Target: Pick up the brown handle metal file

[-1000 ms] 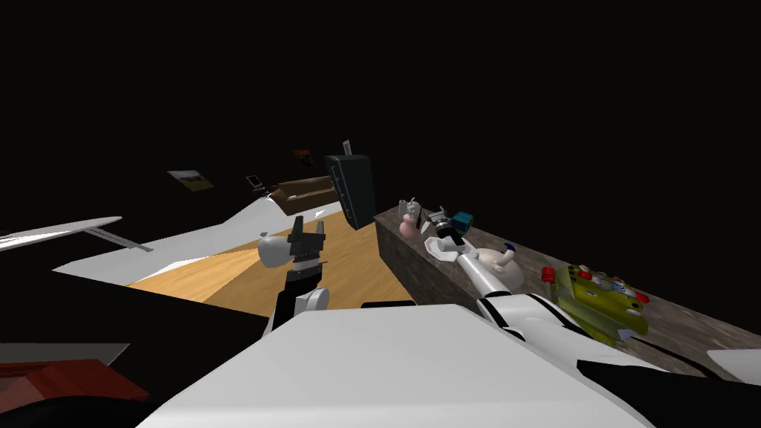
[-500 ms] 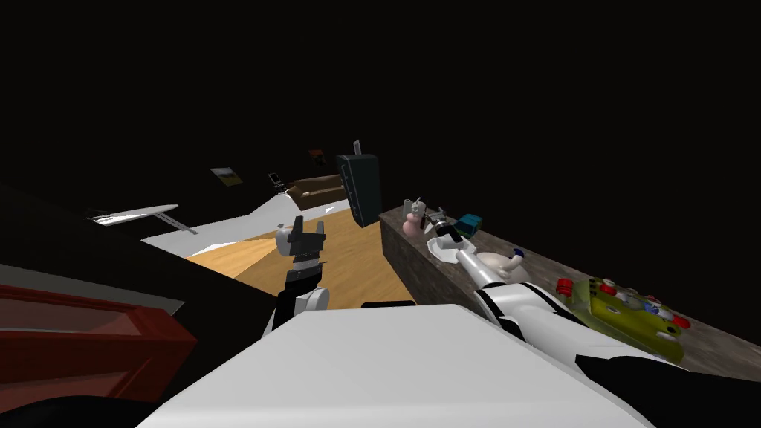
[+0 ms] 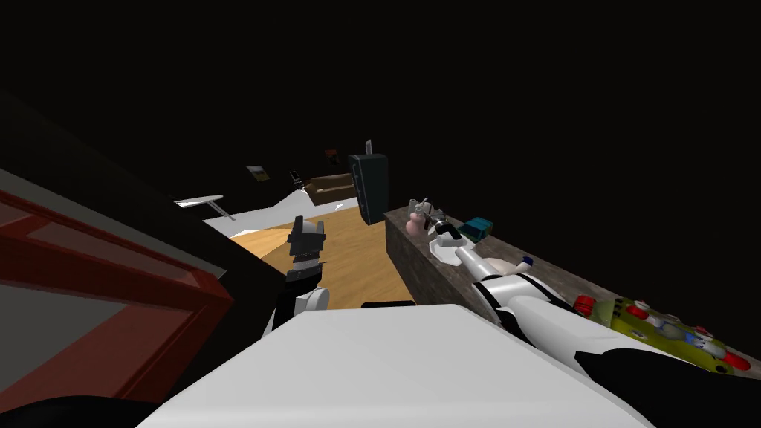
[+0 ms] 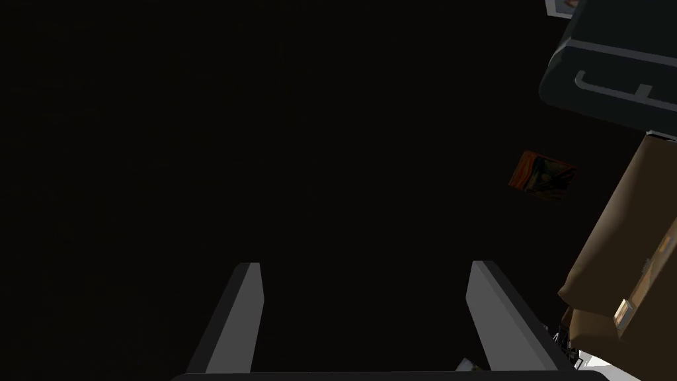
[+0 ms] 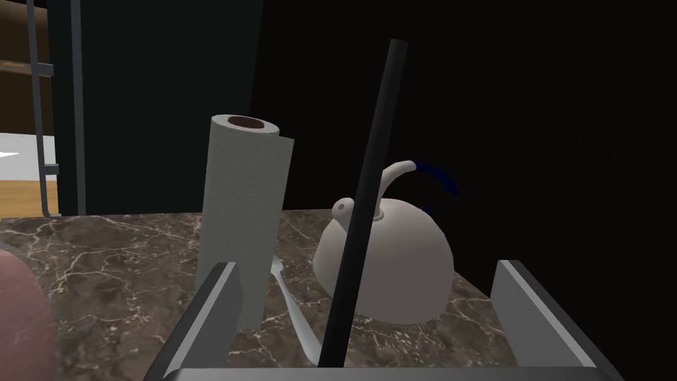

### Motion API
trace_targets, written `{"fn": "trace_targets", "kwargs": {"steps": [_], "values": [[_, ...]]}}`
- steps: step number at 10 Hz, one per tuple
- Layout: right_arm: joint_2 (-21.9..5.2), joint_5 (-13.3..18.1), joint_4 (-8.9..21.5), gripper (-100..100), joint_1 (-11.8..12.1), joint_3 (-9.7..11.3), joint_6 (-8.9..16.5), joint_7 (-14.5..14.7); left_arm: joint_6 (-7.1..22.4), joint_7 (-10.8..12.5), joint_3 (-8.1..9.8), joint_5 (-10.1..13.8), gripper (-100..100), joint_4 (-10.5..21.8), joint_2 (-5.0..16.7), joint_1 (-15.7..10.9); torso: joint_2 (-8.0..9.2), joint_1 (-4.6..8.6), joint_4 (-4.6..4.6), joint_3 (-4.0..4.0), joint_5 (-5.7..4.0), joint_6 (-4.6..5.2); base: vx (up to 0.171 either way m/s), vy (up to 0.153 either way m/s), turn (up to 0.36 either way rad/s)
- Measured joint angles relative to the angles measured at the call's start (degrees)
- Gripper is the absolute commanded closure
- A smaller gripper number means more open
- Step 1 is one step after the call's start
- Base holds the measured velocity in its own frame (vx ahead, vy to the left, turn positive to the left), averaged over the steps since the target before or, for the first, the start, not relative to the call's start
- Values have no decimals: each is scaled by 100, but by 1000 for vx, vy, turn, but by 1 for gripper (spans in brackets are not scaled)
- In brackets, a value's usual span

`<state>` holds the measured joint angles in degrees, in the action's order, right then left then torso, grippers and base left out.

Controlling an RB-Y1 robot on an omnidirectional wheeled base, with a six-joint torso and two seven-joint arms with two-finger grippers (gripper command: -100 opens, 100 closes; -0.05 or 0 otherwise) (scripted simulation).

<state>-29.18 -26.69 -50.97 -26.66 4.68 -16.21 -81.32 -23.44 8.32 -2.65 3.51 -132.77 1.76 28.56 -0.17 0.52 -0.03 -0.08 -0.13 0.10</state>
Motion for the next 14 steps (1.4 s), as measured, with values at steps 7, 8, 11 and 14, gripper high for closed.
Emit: {"fn": "trace_targets", "kwargs": {"steps": [7, 8, 11, 14], "values": [[-252, -403, 942, -100, -557, 407, 284, -825, 0, 0, 1, 0, 0, 0, 0, 0, 9, 13, 1, 5, -3, 5, -77, -83, 195], [-295, -464, 1021, -100, -603, 448, 349, -920, 0, 0, 1, 0, 0, 0, 0, 1, 14, 12, 3, 8, -4, 8, -105, -80, 164], [-443, -584, 1391, 0, -799, 682, 381, -1227, 0, 0, 1, 0, 0, 0, 0, 2, -4, -7, 0, -1, 0, 12, -52, -42, 79], [-526, -914, 1009, -100, -449, 391, 480, -826, 0, 0, 0, 0, 0, 0, 0, 2, -27, -23, -6, -15, 4, 9, 1, 1, 138]]}}
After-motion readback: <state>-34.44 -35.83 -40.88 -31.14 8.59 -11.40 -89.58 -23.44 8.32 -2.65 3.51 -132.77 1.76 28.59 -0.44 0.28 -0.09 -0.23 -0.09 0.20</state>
